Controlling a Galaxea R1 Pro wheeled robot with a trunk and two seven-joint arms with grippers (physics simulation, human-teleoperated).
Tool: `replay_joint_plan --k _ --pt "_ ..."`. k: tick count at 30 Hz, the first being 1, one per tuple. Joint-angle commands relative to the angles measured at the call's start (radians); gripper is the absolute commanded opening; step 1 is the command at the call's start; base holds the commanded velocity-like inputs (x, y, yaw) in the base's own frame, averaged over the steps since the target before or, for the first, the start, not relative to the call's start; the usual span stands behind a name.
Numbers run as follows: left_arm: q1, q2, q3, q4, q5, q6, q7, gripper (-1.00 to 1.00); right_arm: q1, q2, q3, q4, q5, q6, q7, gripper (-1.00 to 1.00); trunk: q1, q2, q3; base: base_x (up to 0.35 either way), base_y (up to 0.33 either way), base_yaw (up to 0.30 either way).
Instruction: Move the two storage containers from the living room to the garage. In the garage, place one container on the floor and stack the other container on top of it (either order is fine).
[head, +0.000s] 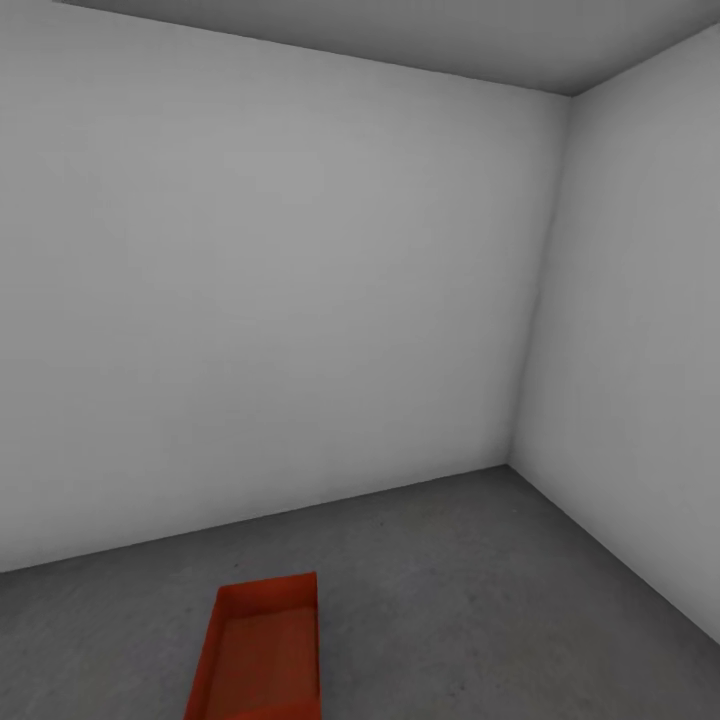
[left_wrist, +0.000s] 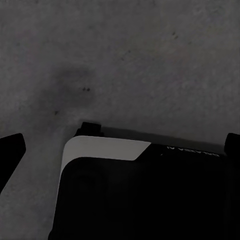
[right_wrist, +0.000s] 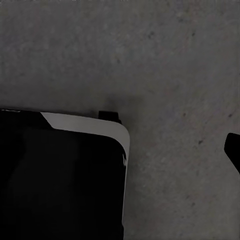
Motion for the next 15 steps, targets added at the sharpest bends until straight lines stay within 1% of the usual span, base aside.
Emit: replay_joint_plan --k 1,11,13,15 --pt "-0.001 0.0 -0.008 0.0 0.008 0.0 0.003 1.0 -0.001 0.0 0.008 0.003 -0.002 -0.005 -0.003 1.0 0.0 -0.001 -0.001 0.0 0.0 0.0" --pt "-0.001 0.0 -0.008 0.0 0.008 0.0 0.004 1.0 -0.001 0.0 0.009 0.003 -0.003 -0.011 -0.005 1.0 0.0 -0.001 -0.001 0.0 0.0 -0.001" --pt "-0.001 0.0 -0.008 0.0 0.008 0.0 0.004 1.0 -0.001 0.0 0.009 0.003 -0.005 -0.011 -0.005 1.0 0.0 -0.001 -0.001 0.0 0.0 -0.106" --pt "-0.001 0.0 -0.008 0.0 0.008 0.0 0.004 1.0 -0.001 0.0 0.008 0.003 -0.006 -0.011 -0.005 1.0 0.0 -0.001 -0.001 0.0 0.0 -0.2"
